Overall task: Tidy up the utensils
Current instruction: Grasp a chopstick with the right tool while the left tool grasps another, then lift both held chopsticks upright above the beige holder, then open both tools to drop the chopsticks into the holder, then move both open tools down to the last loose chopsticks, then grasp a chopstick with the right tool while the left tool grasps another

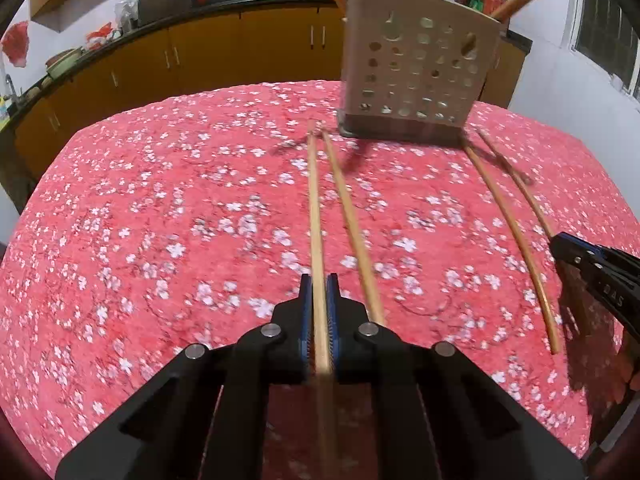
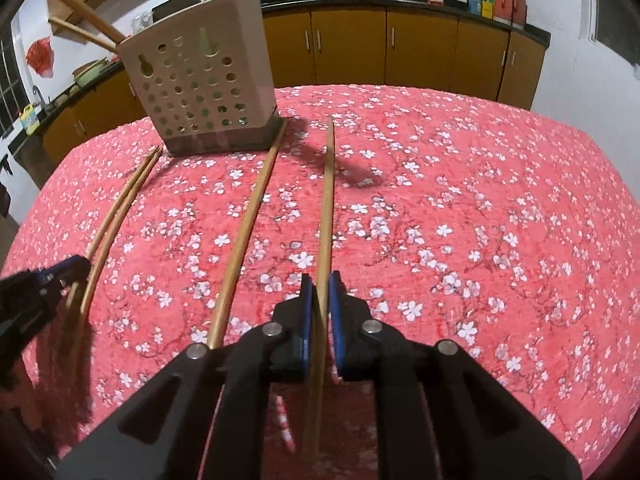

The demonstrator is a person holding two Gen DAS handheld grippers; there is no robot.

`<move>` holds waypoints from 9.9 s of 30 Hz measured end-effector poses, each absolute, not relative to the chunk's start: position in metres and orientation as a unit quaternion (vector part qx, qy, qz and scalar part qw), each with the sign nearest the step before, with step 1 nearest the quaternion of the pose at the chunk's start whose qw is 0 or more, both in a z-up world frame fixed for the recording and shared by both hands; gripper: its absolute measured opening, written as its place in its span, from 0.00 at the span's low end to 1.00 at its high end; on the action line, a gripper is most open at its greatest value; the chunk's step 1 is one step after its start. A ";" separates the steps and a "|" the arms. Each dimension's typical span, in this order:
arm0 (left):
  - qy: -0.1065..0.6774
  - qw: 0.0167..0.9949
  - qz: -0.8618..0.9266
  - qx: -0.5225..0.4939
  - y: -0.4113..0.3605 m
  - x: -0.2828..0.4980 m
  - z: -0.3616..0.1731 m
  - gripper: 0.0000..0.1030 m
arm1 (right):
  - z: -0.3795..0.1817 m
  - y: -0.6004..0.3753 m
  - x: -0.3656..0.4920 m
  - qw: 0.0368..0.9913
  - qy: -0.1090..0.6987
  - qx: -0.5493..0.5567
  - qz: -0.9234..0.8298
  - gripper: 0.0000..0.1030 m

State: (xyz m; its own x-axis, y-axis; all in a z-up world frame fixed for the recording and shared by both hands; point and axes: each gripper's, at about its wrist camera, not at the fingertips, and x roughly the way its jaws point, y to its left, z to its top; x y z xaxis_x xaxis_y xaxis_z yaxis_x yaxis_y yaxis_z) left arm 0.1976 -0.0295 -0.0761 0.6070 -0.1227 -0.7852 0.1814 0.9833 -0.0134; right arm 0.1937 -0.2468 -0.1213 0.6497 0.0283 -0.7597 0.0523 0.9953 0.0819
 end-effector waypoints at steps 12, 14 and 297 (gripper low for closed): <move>0.425 0.903 -0.065 -0.016 0.014 0.211 -0.076 0.08 | -0.122 -0.268 0.204 0.911 0.407 0.054 -0.028 0.08; 0.425 0.903 -0.065 -0.018 0.014 0.211 -0.076 0.08 | -0.123 -0.268 0.203 0.911 0.407 0.057 -0.027 0.08; 0.427 0.904 -0.010 -0.004 0.015 0.217 -0.071 0.10 | -0.124 -0.269 0.199 0.911 0.406 0.073 -0.031 0.08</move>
